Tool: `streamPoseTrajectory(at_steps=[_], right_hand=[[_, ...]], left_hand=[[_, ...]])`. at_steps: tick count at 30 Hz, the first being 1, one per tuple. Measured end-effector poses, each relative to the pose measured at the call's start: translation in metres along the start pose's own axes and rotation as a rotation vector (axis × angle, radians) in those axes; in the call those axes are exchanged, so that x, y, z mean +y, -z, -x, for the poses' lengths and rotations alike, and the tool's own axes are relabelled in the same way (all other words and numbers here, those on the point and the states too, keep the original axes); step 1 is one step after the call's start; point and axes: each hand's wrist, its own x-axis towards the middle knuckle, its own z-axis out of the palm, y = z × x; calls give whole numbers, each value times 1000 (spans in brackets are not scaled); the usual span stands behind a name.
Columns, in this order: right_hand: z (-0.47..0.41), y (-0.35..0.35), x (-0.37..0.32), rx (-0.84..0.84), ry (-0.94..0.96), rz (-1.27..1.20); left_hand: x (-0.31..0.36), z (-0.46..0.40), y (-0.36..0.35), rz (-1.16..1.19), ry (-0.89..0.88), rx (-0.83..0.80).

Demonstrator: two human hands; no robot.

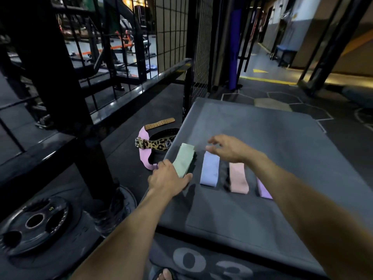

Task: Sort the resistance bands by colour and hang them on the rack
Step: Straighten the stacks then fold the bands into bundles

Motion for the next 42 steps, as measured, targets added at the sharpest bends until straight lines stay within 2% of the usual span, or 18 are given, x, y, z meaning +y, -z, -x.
streamPoseTrajectory(at_steps=[8,13,18,24,32,42], right_hand=[[41,-6,13,61,-5,21],[6,-37,-20,96,90,-38],[-47,-61,-43,26,-48,-108],[-76,-71,-37,-9,-104,-133],[-98,-59,-25,186,-125,-141],[-128,-75,-20,165,-156,-78]], left_hand=[[0,5,4,37,11,31],[-2,-3,1,-20,-12,68],[-5,-9,3,-83,-90,99],[-5,-16,3,-124,-171,165],[-3,-27,-4,-70,-135,112],[1,-31,-8,-102,-128,105]])
